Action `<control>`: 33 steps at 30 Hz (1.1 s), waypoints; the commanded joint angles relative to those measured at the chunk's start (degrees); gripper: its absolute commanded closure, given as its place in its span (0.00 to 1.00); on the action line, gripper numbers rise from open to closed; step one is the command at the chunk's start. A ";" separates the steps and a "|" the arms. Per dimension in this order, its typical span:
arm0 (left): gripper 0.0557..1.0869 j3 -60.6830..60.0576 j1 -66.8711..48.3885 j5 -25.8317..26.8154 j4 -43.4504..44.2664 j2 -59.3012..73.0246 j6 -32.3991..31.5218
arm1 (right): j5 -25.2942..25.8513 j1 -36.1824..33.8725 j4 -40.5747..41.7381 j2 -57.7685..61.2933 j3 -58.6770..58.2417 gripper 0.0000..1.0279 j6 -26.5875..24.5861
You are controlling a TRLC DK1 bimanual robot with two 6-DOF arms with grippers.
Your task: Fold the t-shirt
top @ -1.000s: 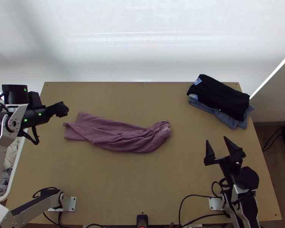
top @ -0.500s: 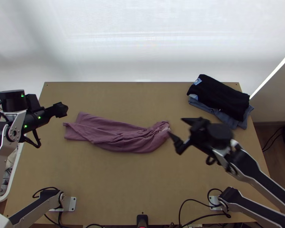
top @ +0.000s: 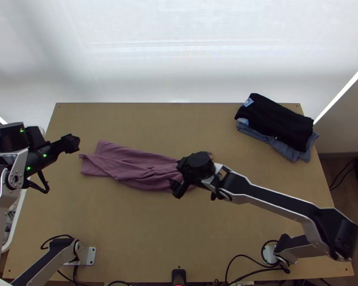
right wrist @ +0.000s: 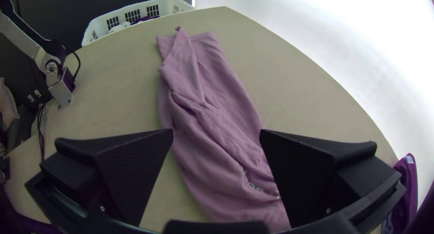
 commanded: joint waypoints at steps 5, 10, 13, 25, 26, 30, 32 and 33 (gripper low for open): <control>0.04 -1.59 1.05 0.31 0.76 -1.46 -0.51 | 1.19 0.85 5.70 5.35 2.23 0.37 -4.70; 0.04 -1.86 1.14 0.31 0.84 -1.55 -0.33 | 1.72 1.38 7.72 8.51 3.81 0.38 -6.01; 0.04 -1.94 1.31 0.31 1.20 -1.55 -0.25 | 1.89 1.82 8.07 10.53 5.05 0.38 -6.37; 0.04 -2.12 1.84 0.31 1.64 -1.46 0.37 | 1.89 2.43 10.00 17.12 8.39 0.38 -6.89; 0.04 -2.12 1.84 0.40 1.72 -1.37 0.37 | 1.89 2.43 10.35 17.56 8.56 0.38 -6.89; 0.04 -2.21 1.93 0.40 2.08 -1.11 0.37 | 1.89 2.34 10.53 19.50 9.88 0.38 -6.89; 0.04 -2.21 1.93 0.40 2.16 -1.02 0.37 | 1.89 2.34 10.53 20.29 10.32 0.38 -6.81; 0.04 -2.21 1.93 0.40 2.16 -1.02 0.37 | 1.89 2.34 10.53 20.64 10.58 0.38 -6.81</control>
